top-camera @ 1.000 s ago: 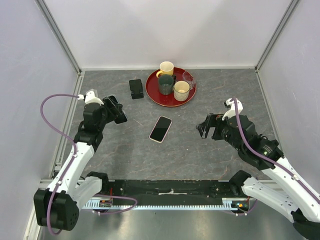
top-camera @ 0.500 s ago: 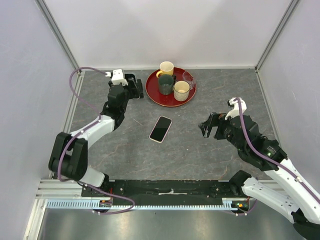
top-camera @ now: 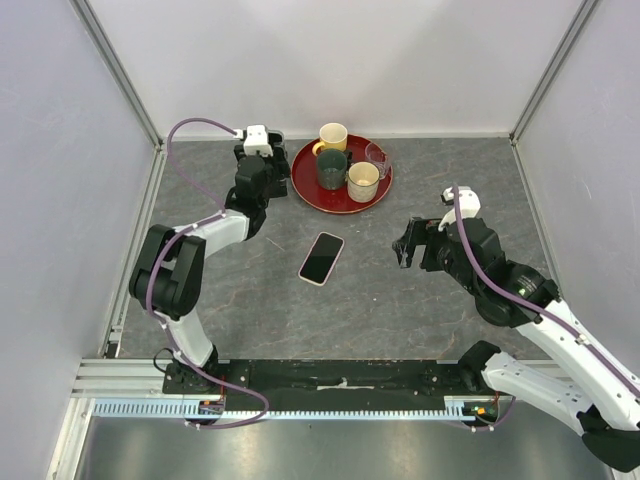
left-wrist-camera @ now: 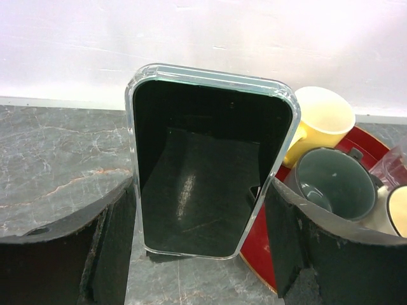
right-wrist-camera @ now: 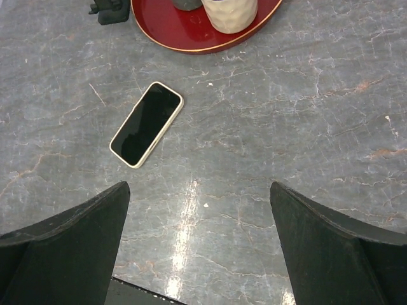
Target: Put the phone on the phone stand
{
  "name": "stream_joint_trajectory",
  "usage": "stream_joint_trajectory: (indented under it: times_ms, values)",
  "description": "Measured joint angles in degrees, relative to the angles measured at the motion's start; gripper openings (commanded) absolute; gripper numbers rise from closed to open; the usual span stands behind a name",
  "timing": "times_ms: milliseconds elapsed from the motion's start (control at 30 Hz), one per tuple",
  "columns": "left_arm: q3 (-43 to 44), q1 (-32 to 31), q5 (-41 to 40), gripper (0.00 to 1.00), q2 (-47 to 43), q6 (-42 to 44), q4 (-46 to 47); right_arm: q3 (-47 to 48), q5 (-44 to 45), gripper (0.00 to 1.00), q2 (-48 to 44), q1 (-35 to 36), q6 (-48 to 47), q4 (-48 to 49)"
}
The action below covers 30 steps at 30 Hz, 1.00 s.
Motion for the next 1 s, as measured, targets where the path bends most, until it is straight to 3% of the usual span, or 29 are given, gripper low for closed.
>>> stream_joint_trajectory:
  times_ms: [433,1000]
  values:
    - [8.1,-0.3,-10.7,0.02,8.0,0.0,-2.2,-0.2,0.2,0.98,-2.2,0.0,-0.2,1.5]
    - [9.2,-0.3,-12.2,0.02,11.3,-4.1,-6.8,-0.2,0.7,0.98,-2.5,0.0,-0.4,1.8]
